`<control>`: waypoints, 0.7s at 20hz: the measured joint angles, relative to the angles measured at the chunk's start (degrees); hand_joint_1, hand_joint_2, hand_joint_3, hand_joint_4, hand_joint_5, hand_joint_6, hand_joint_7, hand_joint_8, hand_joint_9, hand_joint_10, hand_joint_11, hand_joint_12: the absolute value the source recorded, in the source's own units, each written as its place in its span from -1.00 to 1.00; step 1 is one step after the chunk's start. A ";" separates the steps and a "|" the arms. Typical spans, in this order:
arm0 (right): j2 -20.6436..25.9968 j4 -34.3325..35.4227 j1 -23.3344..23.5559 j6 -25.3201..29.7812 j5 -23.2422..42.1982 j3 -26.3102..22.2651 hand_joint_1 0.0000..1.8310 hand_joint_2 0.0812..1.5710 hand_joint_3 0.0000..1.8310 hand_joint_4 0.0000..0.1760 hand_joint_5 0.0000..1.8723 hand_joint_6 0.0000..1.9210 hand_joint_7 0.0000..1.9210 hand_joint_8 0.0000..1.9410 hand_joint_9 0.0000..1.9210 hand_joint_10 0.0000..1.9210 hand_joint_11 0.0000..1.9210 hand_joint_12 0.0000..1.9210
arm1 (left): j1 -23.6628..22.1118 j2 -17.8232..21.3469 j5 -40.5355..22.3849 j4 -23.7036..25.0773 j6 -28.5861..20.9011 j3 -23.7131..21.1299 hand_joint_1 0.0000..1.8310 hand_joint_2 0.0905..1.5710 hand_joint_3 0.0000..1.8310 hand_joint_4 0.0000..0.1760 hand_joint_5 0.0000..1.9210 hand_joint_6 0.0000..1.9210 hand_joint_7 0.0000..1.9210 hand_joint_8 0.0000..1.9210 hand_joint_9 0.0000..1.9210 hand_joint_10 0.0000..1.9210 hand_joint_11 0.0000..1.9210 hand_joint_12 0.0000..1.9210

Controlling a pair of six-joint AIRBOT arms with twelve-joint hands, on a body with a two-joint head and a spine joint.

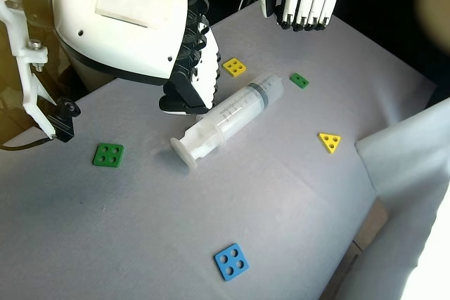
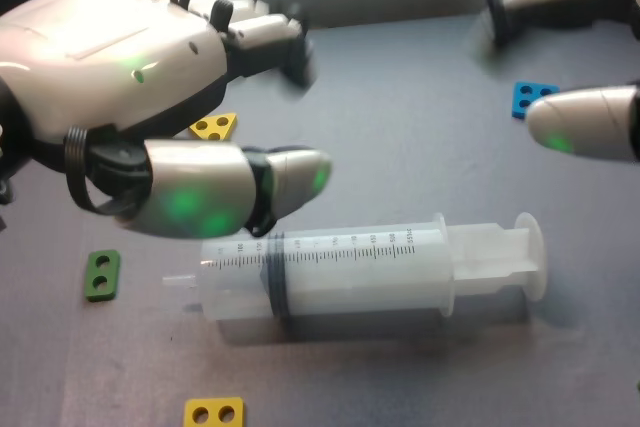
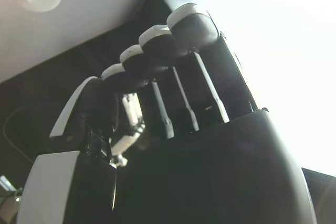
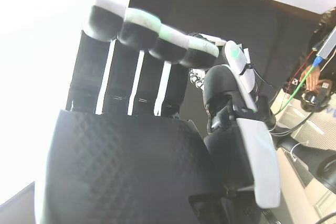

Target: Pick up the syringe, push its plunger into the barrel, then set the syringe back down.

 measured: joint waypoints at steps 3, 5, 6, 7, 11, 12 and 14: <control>0.02 -0.11 0.02 0.00 0.04 0.00 -1.00 0.50 -0.95 -1.00 -0.92 -1.00 -0.95 -1.00 -0.98 -1.00 -0.99 -0.99 | 0.02 0.31 0.07 -0.17 0.00 0.02 -1.00 0.63 -0.99 -1.00 -0.80 -1.00 -0.84 -1.00 -0.88 -1.00 -1.00 -0.74; 0.02 0.15 0.02 0.00 0.04 0.00 -1.00 0.51 -0.95 -1.00 -0.92 -1.00 -0.96 -1.00 -0.99 -1.00 -0.99 -0.99 | 0.00 0.33 -0.02 -0.15 0.02 0.15 -1.00 0.63 -1.00 -1.00 -0.80 -1.00 -0.84 -1.00 -0.87 -1.00 -1.00 -0.70; 0.02 0.09 0.02 0.00 0.09 0.00 -1.00 0.51 -0.95 -1.00 -0.92 -1.00 -0.96 -1.00 -0.99 -1.00 -1.00 -0.99 | 0.02 0.33 0.04 -0.15 0.07 0.26 -1.00 0.63 -1.00 -1.00 -0.81 -1.00 -0.85 -1.00 -0.88 -1.00 -1.00 -0.71; 0.02 -0.09 0.02 0.00 0.04 0.00 -1.00 0.51 -0.96 -1.00 -0.92 -1.00 -0.96 -1.00 -1.00 -1.00 -1.00 -1.00 | 0.00 0.33 0.09 -0.15 0.09 0.37 -1.00 0.62 -1.00 -1.00 -0.81 -1.00 -0.84 -1.00 -0.87 -1.00 -1.00 -0.71; 0.02 0.00 0.02 0.00 0.07 0.00 -1.00 0.52 -0.97 -1.00 -0.91 -1.00 -0.95 -1.00 -0.99 -1.00 -1.00 -1.00 | -0.11 0.33 0.39 -0.15 0.24 0.37 -1.00 0.62 -1.00 -1.00 -0.82 -1.00 -0.84 -1.00 -0.89 -1.00 -1.00 -0.80; 0.02 0.20 0.31 0.02 -0.04 0.00 -1.00 0.52 -0.97 -1.00 -0.91 -0.99 -0.95 -0.99 -0.98 -0.99 -0.99 -1.00 | -0.42 0.33 0.94 -0.20 0.76 0.37 -1.00 0.62 -1.00 -1.00 -0.81 -1.00 -0.84 -1.00 -0.88 -1.00 -1.00 -0.80; -0.04 1.64 1.05 0.02 -0.74 0.00 -1.00 0.53 -0.97 -1.00 -0.90 -0.99 -0.94 -0.99 -0.98 -0.99 -0.98 -0.99 | -1.70 0.48 2.38 -4.09 7.13 0.22 -1.00 0.62 -1.00 -1.00 -0.81 -1.00 -0.84 -1.00 -0.89 -1.00 -1.00 -0.77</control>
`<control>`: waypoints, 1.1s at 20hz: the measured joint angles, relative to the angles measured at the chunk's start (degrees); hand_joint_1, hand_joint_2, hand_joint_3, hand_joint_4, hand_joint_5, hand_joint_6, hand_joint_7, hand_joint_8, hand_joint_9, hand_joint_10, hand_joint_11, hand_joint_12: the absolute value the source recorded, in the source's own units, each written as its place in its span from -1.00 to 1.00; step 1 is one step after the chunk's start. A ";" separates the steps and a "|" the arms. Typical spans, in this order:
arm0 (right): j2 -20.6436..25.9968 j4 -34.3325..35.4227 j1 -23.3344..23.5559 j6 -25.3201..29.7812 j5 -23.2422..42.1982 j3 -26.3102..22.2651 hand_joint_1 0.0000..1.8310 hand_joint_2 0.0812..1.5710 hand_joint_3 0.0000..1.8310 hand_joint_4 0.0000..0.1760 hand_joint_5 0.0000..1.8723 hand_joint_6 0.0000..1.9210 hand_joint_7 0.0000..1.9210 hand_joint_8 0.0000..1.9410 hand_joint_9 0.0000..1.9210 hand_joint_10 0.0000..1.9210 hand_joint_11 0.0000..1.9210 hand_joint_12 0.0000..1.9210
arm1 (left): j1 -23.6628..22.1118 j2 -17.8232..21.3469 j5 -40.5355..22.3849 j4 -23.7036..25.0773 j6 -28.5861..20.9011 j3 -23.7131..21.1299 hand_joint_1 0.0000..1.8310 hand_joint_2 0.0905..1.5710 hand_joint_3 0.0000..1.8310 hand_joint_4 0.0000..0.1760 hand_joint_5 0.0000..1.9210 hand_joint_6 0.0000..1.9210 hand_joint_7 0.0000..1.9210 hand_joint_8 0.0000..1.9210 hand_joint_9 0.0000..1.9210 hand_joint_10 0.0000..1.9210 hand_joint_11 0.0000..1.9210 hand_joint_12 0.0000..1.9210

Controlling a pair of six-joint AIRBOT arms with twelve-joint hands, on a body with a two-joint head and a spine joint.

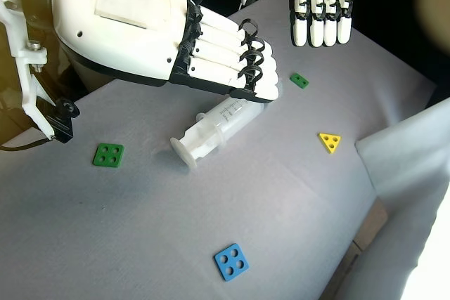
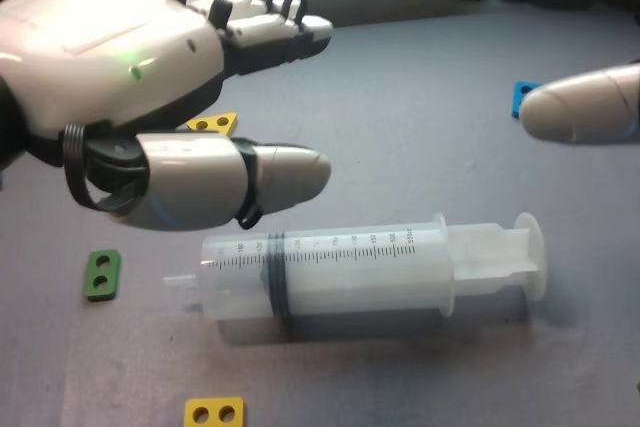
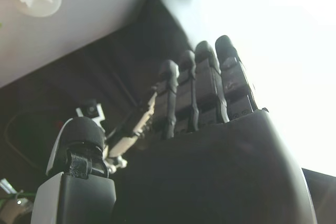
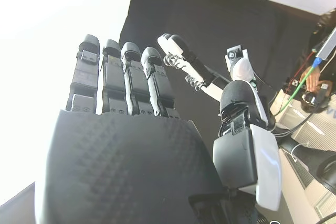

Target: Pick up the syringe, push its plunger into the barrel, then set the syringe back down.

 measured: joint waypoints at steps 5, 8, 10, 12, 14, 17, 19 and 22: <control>-0.92 1.31 0.83 -0.04 -1.01 0.00 -1.00 0.52 -0.98 -1.00 -0.93 -1.00 -0.95 -1.00 -0.98 -1.00 -0.99 -0.99 | 5.31 -1.36 -5.11 -1.38 -0.87 -0.70 -0.97 0.65 -1.00 -1.00 -0.88 -1.00 -0.90 -1.00 -0.91 -1.00 -1.00 -0.78; -2.54 2.19 1.84 -0.59 -1.27 0.50 -1.00 0.52 -0.98 -1.00 -0.91 -0.99 -0.93 -0.99 -0.97 -0.99 -0.98 -0.98 | 10.56 -6.34 -11.65 -2.99 -3.10 -1.14 -0.72 0.60 -1.00 -1.00 -0.88 -1.00 -0.88 -1.00 -0.91 -1.00 -1.00 -0.71; -3.80 3.63 1.77 -0.61 -2.38 1.31 -1.00 0.53 -0.98 -1.00 -0.90 -0.99 -0.92 -0.99 -0.96 -0.99 -0.97 -0.97 | 12.70 -9.55 -15.54 -5.05 -3.02 -1.31 -0.63 0.56 -1.00 -1.00 -0.95 -1.00 -0.94 -1.00 -0.96 -1.00 -1.00 -0.79; -4.94 6.36 1.79 -0.61 -2.62 2.47 -1.00 0.52 -0.99 -1.00 -0.90 -0.99 -0.91 -0.99 -0.95 -0.99 -0.97 -0.97 | 13.49 -11.69 -18.99 -8.15 -0.92 -1.20 -0.39 0.42 -1.00 -1.00 -1.00 -1.00 -1.00 -1.00 -1.00 -1.00 -1.00 -0.87; -6.62 7.39 1.77 -0.61 -4.26 3.48 -1.00 0.52 -0.99 -1.00 -0.90 -0.99 -0.91 -0.99 -0.95 -0.99 -0.97 -0.97 | 13.77 -13.79 -21.20 -10.54 2.10 0.04 -0.25 0.32 -1.00 -1.00 -1.00 -1.00 -1.00 -1.00 -1.00 -1.00 -1.00 -0.88; -8.87 8.09 1.77 -0.63 -5.53 4.31 -1.00 0.53 -0.99 -1.00 -0.90 -0.99 -0.91 -1.00 -0.95 -0.99 -0.98 -0.96 | 15.02 -16.41 -23.19 -13.18 4.07 1.68 -0.12 0.27 -1.00 -1.00 -1.00 -1.00 -1.00 -1.00 -1.00 -1.00 -1.00 -0.91; -11.02 9.86 1.25 -0.61 -5.81 5.44 -1.00 0.53 -0.99 -1.00 -0.89 -0.99 -0.91 -0.99 -0.94 -0.99 -0.98 -0.96 | 16.04 -18.18 -24.44 -14.25 4.44 2.56 -0.03 0.24 -1.00 -1.00 -1.00 -1.00 -1.00 -1.00 -1.00 -1.00 -1.00 -0.92; -14.16 15.54 -0.79 -0.63 -7.04 8.98 -1.00 0.54 -1.00 -1.00 -0.88 -1.00 -0.90 -1.00 -0.94 -1.00 -1.00 -0.90 | 16.44 -20.37 -26.64 -17.11 8.52 2.93 0.15 0.16 -1.00 -1.00 -1.00 -1.00 -1.00 -1.00 -1.00 -1.00 -1.00 -0.78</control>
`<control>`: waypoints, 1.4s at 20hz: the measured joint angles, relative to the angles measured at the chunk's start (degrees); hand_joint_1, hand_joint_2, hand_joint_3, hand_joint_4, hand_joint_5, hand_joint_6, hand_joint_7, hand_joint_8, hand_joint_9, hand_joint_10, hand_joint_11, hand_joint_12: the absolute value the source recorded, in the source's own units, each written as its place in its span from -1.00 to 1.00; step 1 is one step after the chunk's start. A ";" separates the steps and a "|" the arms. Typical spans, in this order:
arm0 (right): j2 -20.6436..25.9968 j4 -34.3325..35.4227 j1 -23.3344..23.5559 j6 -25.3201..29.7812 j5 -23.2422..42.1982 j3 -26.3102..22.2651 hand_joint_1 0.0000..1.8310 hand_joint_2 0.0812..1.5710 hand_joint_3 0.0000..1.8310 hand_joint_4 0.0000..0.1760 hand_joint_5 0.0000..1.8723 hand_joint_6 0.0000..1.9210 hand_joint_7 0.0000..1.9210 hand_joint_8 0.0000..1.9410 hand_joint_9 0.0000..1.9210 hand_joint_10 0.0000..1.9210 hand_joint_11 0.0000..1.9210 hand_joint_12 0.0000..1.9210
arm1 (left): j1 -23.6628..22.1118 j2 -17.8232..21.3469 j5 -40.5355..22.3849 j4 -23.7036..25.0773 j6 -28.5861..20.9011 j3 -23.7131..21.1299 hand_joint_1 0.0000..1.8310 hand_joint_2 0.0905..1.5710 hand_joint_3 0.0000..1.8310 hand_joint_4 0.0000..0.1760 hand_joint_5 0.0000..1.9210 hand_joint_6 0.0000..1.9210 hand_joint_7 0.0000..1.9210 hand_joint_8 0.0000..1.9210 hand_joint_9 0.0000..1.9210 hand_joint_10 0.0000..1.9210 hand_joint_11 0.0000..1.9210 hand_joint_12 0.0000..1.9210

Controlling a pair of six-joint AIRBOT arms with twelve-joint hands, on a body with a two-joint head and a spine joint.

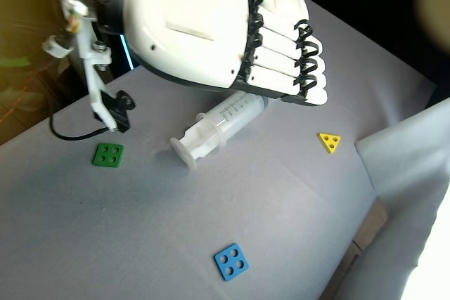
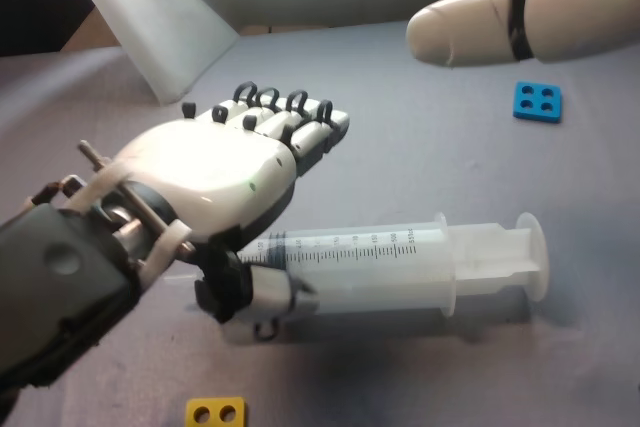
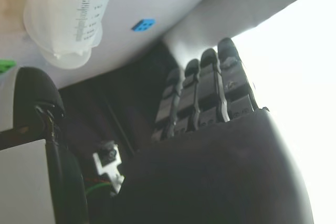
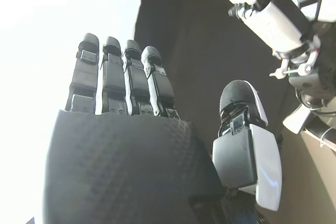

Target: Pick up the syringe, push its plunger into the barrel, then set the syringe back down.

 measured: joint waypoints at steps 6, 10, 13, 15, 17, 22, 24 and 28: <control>-1.97 3.43 -4.02 0.02 -2.38 1.68 -1.00 0.53 -1.00 -1.00 -0.86 -1.00 -0.88 -1.00 -0.93 -1.00 -1.00 -0.84 | 1.68 -5.73 -1.84 -0.90 0.50 1.66 0.23 0.21 -0.99 -1.00 -0.98 -1.00 -1.00 -1.00 -1.00 -1.00 -1.00 -0.66; -2.03 4.33 -6.38 0.00 -2.19 1.66 -1.00 0.54 -1.00 -1.00 -0.85 -1.00 -0.87 -1.00 -0.92 -1.00 -1.00 -0.82 | 2.49 -9.70 -2.97 -1.95 0.72 3.54 0.26 0.21 -1.00 -1.00 -0.96 -1.00 -0.99 -1.00 -0.98 -1.00 -1.00 -0.60; -1.95 4.70 -6.95 0.00 -2.38 1.66 -1.00 0.53 -1.00 -1.00 -0.88 -1.00 -0.89 -1.00 -0.94 -1.00 -1.00 -0.88 | 3.41 -11.89 -3.80 -2.36 0.74 5.03 0.26 0.23 -0.99 -1.00 -0.97 -1.00 -0.99 -1.00 -0.98 -1.00 -1.00 -0.57; -1.75 6.99 -8.24 0.02 -1.81 1.66 -1.00 0.54 -1.00 -1.00 -0.89 -1.00 -0.90 -1.00 -0.95 -1.00 -1.00 -0.91 | 4.33 -13.05 -4.26 -2.23 0.87 6.32 0.25 0.23 -1.00 -1.00 -0.98 -1.00 -1.00 -1.00 -1.00 -1.00 -1.00 -0.67; -0.92 10.08 -9.55 -0.02 -1.51 1.68 -1.00 0.53 -1.00 -1.00 -0.88 -1.00 -0.89 -1.00 -0.94 -1.00 -1.00 -0.85 | 5.09 -14.27 -4.37 -2.75 0.90 7.80 0.26 0.24 -1.00 -1.00 -0.97 -0.99 -0.97 -0.99 -0.98 -0.99 -1.00 -0.65; -0.48 12.52 -9.42 -0.04 -1.11 2.67 -1.00 0.53 -1.00 -1.00 -0.88 -1.00 -0.88 -1.00 -0.92 -1.00 -1.00 -0.81 | 5.55 -17.07 -4.39 -2.78 0.90 11.21 0.30 0.24 -1.00 -1.00 -0.98 -1.00 -0.98 -1.00 -0.97 -1.00 -1.00 -0.66; -0.70 16.83 -9.42 -0.02 -0.17 3.30 -1.00 0.53 -1.00 -1.00 -0.88 -1.00 -0.88 -1.00 -0.92 -0.99 -1.00 -0.81 | 5.66 -18.36 -4.63 -4.11 1.22 12.44 0.32 0.22 -1.00 -1.00 -0.96 -1.00 -0.96 -1.00 -0.95 -0.99 -1.00 -0.60; -0.63 22.56 -9.75 -0.07 0.11 4.07 -1.00 0.53 -1.00 -1.00 -0.86 -0.99 -0.87 -0.99 -0.91 -0.99 -1.00 -0.79 | 5.70 -20.59 -5.27 -3.80 1.31 14.03 0.38 0.22 -1.00 -1.00 -0.96 -1.00 -0.97 -1.00 -0.96 -1.00 -1.00 -0.59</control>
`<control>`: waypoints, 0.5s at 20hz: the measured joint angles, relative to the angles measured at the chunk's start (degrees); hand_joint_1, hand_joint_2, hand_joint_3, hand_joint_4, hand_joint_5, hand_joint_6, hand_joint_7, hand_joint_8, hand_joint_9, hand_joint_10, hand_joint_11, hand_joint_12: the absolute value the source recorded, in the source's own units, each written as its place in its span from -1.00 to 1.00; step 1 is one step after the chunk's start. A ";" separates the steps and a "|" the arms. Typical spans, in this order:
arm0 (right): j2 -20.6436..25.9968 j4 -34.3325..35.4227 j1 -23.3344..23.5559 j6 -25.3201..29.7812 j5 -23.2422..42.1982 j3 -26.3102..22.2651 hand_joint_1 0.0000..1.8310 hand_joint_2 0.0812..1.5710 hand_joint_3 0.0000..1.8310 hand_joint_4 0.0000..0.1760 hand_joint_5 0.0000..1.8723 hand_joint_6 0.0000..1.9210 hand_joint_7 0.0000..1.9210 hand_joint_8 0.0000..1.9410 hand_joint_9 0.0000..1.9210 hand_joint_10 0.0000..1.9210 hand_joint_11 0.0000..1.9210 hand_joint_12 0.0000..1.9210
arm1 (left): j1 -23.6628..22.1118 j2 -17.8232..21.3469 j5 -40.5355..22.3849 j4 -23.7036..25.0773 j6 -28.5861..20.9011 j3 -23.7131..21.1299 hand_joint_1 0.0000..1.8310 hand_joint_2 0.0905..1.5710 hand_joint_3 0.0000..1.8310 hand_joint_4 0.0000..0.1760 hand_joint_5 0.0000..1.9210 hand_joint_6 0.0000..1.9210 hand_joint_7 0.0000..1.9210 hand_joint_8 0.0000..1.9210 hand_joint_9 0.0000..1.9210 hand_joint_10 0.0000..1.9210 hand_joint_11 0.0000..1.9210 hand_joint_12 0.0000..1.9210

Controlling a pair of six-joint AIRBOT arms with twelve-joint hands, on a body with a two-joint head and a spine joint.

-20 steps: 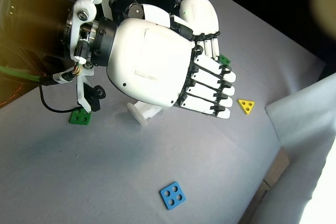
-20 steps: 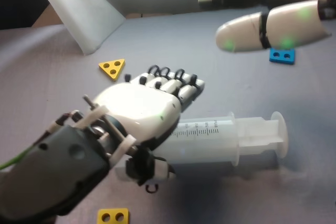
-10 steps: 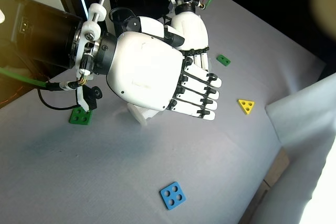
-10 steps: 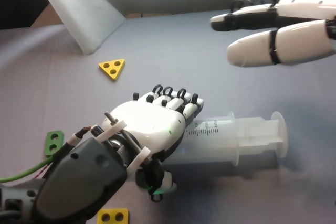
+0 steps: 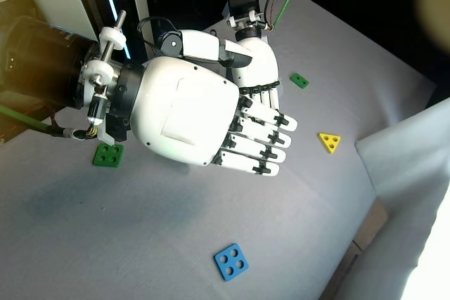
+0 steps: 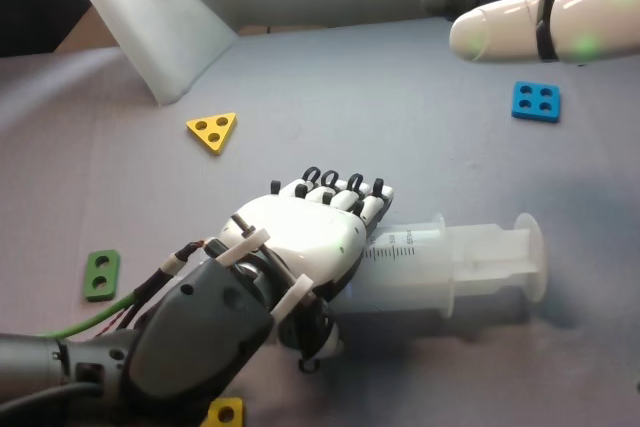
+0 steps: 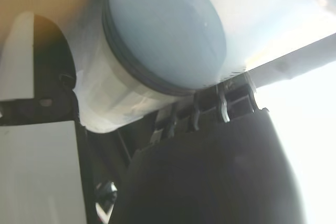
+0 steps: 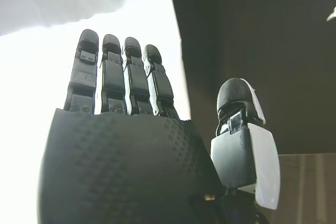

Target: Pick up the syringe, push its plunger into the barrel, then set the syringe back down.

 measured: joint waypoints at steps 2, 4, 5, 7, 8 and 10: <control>0.00 2.84 -0.63 0.02 0.39 0.07 -1.00 0.53 -1.00 -1.00 -0.85 -0.99 -0.86 -0.99 -0.90 -0.99 -1.00 -0.79 | 0.00 -0.44 -0.13 0.28 -0.02 0.17 0.39 0.22 -1.00 -1.00 -0.96 -0.99 -0.97 -1.00 -0.96 -1.00 -1.00 -0.58; -0.02 6.69 -1.22 -0.04 1.01 0.17 -1.00 0.53 -1.00 -1.00 -0.84 -0.99 -0.85 -0.99 -0.89 -0.99 -1.00 -0.75 | -0.02 -0.85 -0.35 0.48 -0.15 0.35 0.41 0.23 -1.00 -1.00 -0.96 -1.00 -0.97 -1.00 -0.96 -1.00 -1.00 -0.58; -0.02 8.90 -1.38 -0.02 1.81 0.42 -1.00 0.53 -1.00 -1.00 -0.85 -1.00 -0.85 -1.00 -0.90 -1.00 -1.00 -0.75 | -0.07 -1.11 -0.48 0.52 -0.26 0.37 0.43 0.23 -1.00 -1.00 -0.94 -0.99 -0.96 -1.00 -0.95 -1.00 -1.00 -0.55; 0.31 13.66 -1.77 -0.04 2.97 0.42 -1.00 0.53 -1.00 -1.00 -0.84 -1.00 -0.85 -1.00 -0.89 -0.99 -1.00 -0.74 | -0.07 -1.38 -0.44 0.76 -0.39 0.57 0.42 0.21 -1.00 -1.00 -0.89 -0.99 -0.90 -0.99 -0.90 -0.99 -1.00 -0.43; 0.48 15.98 -2.03 -0.04 3.37 0.42 -1.00 0.54 -1.00 -1.00 -0.84 -1.00 -0.85 -1.00 -0.89 -1.00 -1.00 -0.74 | 0.02 -1.38 -0.57 0.85 -0.48 0.59 0.43 0.20 -1.00 -1.00 -0.84 -0.98 -0.84 -0.98 -0.86 -0.98 -1.00 -0.35; 0.70 19.54 -2.45 -0.07 3.37 0.42 -1.00 0.54 -1.00 -1.00 -0.85 -1.00 -0.85 -1.00 -0.89 -1.00 -1.00 -0.74 | 0.07 -1.38 -0.79 0.96 -0.63 0.59 0.41 0.20 -1.00 -1.00 -0.79 -0.99 -0.76 -0.99 -0.79 -0.98 -1.00 -0.26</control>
